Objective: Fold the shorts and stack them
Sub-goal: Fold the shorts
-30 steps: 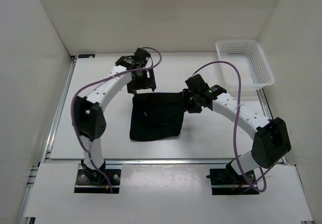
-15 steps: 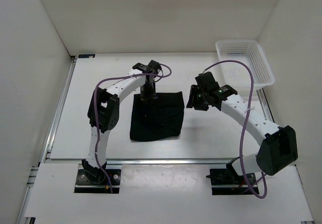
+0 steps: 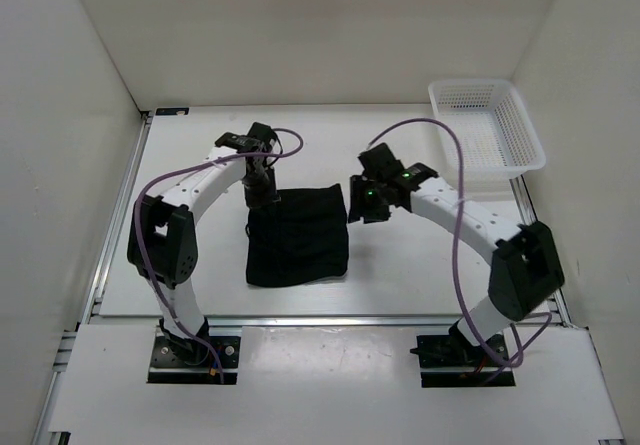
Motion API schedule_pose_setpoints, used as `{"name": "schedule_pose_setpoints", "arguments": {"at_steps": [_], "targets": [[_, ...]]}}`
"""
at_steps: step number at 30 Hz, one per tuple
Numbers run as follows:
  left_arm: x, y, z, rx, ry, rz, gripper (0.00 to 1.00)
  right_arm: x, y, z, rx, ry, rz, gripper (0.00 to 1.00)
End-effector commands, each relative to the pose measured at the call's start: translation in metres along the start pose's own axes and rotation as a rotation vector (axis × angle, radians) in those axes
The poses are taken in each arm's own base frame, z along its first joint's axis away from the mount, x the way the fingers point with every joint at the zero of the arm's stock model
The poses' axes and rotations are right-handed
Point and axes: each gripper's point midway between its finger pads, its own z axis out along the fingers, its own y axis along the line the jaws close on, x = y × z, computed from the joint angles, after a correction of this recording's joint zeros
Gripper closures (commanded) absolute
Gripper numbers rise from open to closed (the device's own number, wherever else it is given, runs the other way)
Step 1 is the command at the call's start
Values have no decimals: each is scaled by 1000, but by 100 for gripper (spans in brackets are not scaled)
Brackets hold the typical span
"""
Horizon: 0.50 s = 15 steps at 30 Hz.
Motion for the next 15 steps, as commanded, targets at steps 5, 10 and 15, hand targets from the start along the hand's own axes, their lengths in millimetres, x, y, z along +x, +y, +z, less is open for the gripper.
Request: {"name": "schedule_pose_setpoints", "arguments": {"at_steps": [5, 10, 15], "targets": [[3, 17, 5, 20, 18, 13, 90, 19, 76, 56, -165, 126, -148, 53], [-3, 44, 9, -23, 16, -15, 89, 43, 86, 93, -145, 216, -131, 55], [-2, 68, 36, -25, 68, -71, 75, 60, 76, 115, -55, 228, -120, 58]]}}
